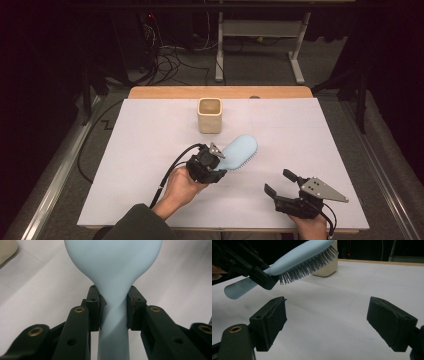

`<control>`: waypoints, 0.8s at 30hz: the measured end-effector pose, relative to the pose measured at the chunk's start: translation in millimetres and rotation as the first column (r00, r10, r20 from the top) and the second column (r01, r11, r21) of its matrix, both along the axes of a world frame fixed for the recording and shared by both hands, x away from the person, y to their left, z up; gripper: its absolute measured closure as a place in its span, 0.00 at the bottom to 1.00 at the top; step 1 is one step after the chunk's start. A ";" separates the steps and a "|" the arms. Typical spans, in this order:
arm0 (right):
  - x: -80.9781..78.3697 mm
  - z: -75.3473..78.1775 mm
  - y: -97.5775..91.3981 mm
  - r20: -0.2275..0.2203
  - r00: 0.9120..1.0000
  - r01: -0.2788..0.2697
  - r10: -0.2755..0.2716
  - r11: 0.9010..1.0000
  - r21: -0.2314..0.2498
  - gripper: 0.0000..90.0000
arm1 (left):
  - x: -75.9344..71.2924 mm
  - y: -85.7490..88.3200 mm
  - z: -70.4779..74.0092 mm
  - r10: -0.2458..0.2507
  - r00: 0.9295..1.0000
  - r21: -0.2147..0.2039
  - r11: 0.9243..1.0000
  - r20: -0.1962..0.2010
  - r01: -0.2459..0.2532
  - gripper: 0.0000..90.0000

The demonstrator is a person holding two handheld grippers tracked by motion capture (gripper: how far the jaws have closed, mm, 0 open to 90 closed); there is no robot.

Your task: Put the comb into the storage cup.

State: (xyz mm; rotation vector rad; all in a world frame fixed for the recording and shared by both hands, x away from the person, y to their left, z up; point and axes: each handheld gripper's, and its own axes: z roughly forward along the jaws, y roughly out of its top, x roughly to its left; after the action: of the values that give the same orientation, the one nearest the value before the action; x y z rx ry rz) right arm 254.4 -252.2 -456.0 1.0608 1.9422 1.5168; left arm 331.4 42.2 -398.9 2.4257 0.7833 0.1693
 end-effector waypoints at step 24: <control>40.3 15.8 56.4 -0.081 0.990 -0.109 0.112 0.993 0.046 0.18 | -5.4 4.7 2.9 0.010 0.999 -0.020 1.000 0.042 -0.010 0.77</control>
State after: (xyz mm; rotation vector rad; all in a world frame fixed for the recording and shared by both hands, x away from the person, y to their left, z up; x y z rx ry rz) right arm 294.8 -195.8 -440.3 1.0653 2.0660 1.6012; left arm 326.0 46.8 -396.1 2.3917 0.7747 0.2151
